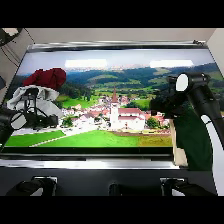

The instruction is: Fold the shirts.

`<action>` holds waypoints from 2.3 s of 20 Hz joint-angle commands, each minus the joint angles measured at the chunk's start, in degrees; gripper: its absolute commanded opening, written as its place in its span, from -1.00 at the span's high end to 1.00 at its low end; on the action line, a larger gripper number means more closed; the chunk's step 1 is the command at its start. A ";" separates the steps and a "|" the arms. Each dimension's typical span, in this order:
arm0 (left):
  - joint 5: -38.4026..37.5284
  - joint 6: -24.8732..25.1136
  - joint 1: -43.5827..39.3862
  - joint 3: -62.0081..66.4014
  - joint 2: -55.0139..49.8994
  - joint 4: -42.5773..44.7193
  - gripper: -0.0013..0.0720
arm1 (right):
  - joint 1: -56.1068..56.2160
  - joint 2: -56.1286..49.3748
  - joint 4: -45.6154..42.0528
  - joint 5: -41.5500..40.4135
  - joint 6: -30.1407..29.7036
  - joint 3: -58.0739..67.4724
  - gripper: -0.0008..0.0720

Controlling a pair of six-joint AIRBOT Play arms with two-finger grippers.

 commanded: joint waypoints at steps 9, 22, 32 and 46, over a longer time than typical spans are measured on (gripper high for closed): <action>0.02 0.00 0.00 -0.02 0.04 0.02 -0.51 | 0.04 -0.04 0.00 0.02 0.02 0.04 -0.59; 19.56 0.04 0.00 0.13 -0.02 -0.11 -0.52 | 0.02 -0.04 -0.20 -10.10 -1.92 0.04 -0.55; -1.81 -4.92 44.72 28.83 -26.58 -19.08 -0.74 | 0.04 -0.04 -0.74 -11.87 -8.39 0.04 -0.55; 24.00 6.05 41.66 25.92 -44.94 -34.40 -0.99 | 0.04 -0.04 7.43 -11.04 -8.33 0.04 -0.55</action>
